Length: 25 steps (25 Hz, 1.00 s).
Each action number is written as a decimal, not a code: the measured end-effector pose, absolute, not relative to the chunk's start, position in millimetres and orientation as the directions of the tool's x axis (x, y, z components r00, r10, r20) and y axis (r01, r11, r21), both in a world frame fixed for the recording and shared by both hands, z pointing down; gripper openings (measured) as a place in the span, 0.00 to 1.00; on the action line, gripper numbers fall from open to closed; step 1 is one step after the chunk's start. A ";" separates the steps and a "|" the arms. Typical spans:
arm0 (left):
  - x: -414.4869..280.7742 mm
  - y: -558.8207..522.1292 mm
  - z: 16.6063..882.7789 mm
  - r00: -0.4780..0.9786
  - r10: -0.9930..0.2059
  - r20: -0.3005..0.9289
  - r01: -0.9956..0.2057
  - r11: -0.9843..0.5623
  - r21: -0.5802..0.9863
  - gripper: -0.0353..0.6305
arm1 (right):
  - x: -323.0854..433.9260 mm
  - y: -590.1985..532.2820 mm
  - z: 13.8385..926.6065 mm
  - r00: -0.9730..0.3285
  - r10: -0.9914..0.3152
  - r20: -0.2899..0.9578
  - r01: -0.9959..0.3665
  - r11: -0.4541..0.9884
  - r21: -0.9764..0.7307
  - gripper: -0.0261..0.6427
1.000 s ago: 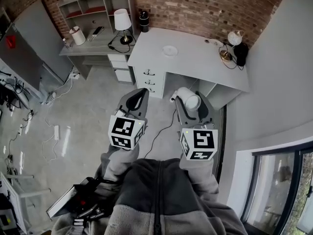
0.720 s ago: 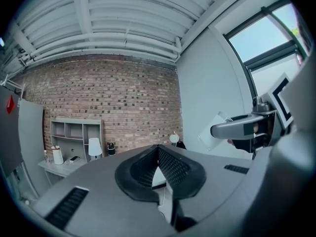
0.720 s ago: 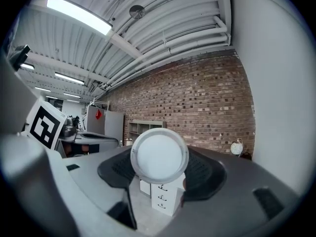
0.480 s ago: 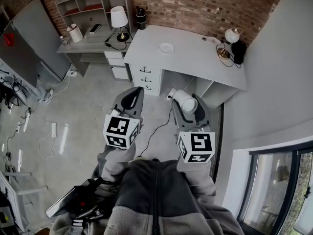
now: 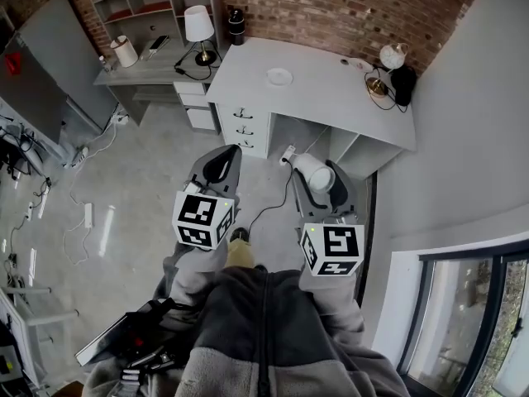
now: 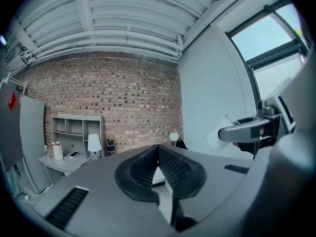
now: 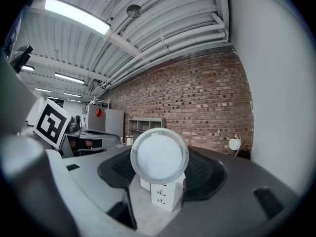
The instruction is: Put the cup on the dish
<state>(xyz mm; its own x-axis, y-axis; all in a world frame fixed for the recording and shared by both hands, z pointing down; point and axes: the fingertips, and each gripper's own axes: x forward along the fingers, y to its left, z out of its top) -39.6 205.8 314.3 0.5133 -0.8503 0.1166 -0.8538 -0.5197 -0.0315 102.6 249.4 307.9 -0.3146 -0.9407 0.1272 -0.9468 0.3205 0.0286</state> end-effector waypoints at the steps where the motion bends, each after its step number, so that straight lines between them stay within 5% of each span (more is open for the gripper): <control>1: -39.5 203.2 314.7 0.514 -0.850 0.116 -0.854 -0.520 -0.031 0.06 | 102.6 247.1 309.0 -0.315 -0.940 0.129 -0.947 0.321 0.029 0.43; 25: -42.4 15.2 314.2 0.530 -0.841 0.110 -0.845 -0.535 -0.016 0.06 | 112.2 66.9 306.7 -0.278 -0.951 0.136 -0.956 0.287 0.053 0.43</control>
